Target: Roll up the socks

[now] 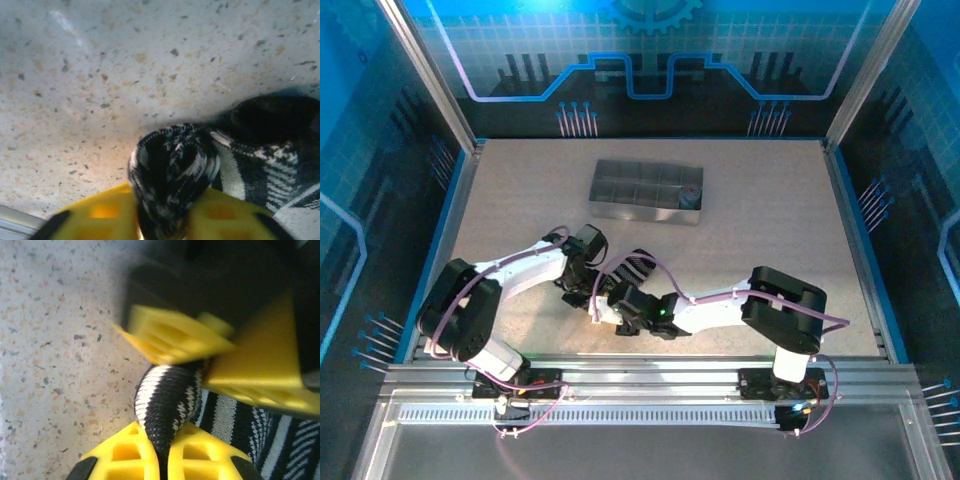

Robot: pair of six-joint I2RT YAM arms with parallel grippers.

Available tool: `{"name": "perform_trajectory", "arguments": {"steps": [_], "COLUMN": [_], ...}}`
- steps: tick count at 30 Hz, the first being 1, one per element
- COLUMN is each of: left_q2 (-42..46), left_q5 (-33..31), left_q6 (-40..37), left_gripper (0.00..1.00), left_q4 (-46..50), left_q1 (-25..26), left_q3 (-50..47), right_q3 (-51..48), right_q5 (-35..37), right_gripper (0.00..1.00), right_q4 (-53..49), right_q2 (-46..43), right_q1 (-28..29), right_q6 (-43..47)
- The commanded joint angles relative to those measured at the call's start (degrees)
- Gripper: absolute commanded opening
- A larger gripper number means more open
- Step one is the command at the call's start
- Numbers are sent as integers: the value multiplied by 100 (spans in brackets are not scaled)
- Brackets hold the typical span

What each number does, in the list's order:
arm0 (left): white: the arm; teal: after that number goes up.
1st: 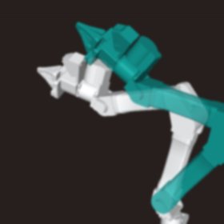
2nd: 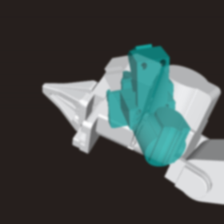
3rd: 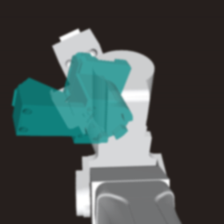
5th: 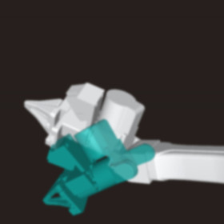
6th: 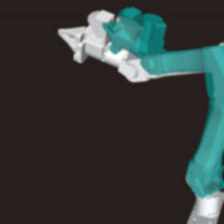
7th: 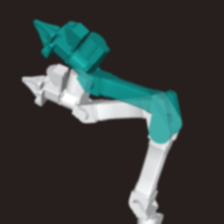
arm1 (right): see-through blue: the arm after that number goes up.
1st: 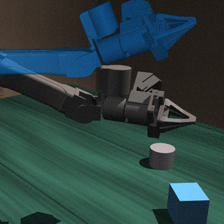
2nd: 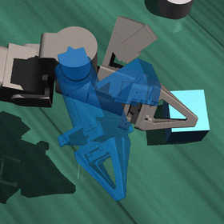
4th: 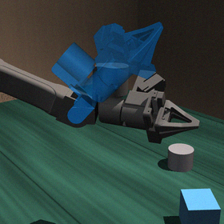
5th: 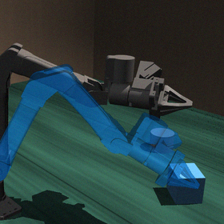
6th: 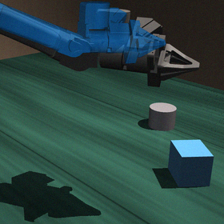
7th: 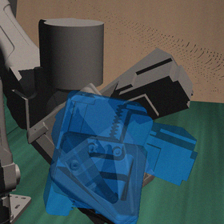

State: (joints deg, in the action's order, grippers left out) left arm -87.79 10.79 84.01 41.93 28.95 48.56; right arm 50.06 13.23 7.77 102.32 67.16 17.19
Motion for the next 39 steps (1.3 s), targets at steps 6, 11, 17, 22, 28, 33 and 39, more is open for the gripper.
{"name": "perform_trajectory", "arguments": {"steps": [6,11,17,22,28,33,39], "left_q2": [1009,1541,1900,1612,1105,570,184], "left_q5": [-95,-230,253,348,208,83,99], "left_q6": [94,-79,-178,-289,-302,-376,-245], "left_gripper": [73,75,62,58,58,58,37], "left_q4": [729,927,-473,-1030,-1524,-1592,-1317], "left_q1": [-354,-487,-423,-234,-9,142,255], "left_q3": [-155,-165,-901,-1098,-1184,-1167,-1405], "right_q3": [-115,3,206,170,271,366,499], "right_q5": [-2530,-3080,-3825,-4310,-4497,-4506,-4428], "right_gripper": [0,0,0,0,0,0,0], "right_q4": [-1238,-1601,-1701,-1664,-1785,-1882,-1997], "right_q2": [452,683,962,1172,1395,1514,1525], "right_q1": [-815,-1113,-1634,-1903,-2021,-2126,-2206], "right_q6": [-948,-1086,-1478,-1660,-1718,-1792,-1805]}}
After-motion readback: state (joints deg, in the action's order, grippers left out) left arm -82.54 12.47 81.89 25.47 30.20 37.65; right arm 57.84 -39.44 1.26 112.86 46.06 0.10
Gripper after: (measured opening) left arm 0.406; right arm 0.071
